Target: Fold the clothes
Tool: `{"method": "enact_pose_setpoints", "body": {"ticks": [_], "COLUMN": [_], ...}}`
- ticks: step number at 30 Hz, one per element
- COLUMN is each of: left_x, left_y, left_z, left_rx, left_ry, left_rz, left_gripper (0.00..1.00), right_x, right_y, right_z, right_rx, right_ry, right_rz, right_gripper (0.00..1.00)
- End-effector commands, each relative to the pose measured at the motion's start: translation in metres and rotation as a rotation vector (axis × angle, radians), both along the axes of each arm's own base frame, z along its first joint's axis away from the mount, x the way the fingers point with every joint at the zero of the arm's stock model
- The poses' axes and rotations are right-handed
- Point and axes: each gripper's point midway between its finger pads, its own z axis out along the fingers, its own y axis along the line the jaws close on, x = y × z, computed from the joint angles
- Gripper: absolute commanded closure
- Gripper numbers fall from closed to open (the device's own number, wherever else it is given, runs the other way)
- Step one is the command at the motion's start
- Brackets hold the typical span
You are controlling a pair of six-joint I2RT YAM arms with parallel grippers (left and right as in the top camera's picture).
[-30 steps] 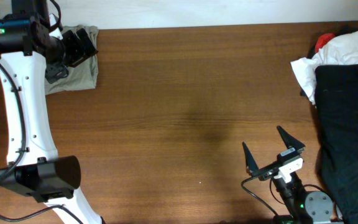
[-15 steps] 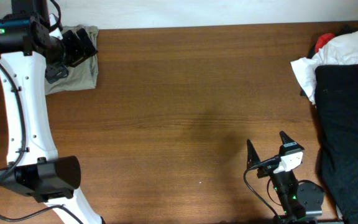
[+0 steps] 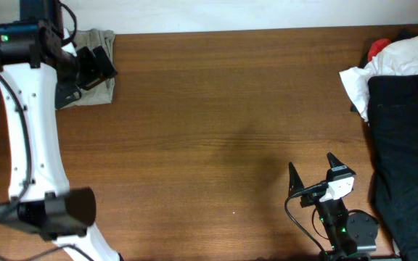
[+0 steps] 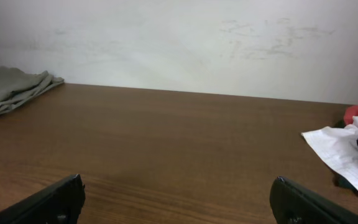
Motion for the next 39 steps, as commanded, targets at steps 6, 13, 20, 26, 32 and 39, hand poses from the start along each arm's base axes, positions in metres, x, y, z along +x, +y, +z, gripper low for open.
{"method": "enact_pose_setpoints", "body": {"ticks": [6,13,20,26,32,39], "left_x": [-0.059,-0.121,-0.143,-0.150,-0.156,-0.156], "left_y": [-0.040,-0.038,-0.025,-0.004,0.012,0.010], "left_z": [0.008,-0.025,-0.083,-0.102,-0.119,-0.120], "left_rx": [0.292,0.340,0.417,0.467,0.519,0.548], "left_ry": [-0.337,-0.823,-1.160,-1.190,-1.109,-1.102], "left_rz": [-0.252,-0.322,-0.260,-0.180,-0.173,-0.211], "left_gripper": [0.01,0.01,0.01,0.01,0.01,0.01], "right_x": [0.000,0.000,0.000,0.000,0.000,0.000], "right_y": [0.000,0.000,0.000,0.000,0.000,0.000], "right_z": [-0.003,-0.003,-0.003,-0.004,-0.004,-0.004], "right_rx": [0.011,0.011,0.011,0.011,0.011,0.011], "right_ry": [0.010,0.010,0.010,0.012,0.014,0.014], "right_rz": [-0.003,-0.003,-0.003,-0.003,-0.003,-0.003], "right_gripper": [0.01,0.01,0.01,0.01,0.01,0.01]}}
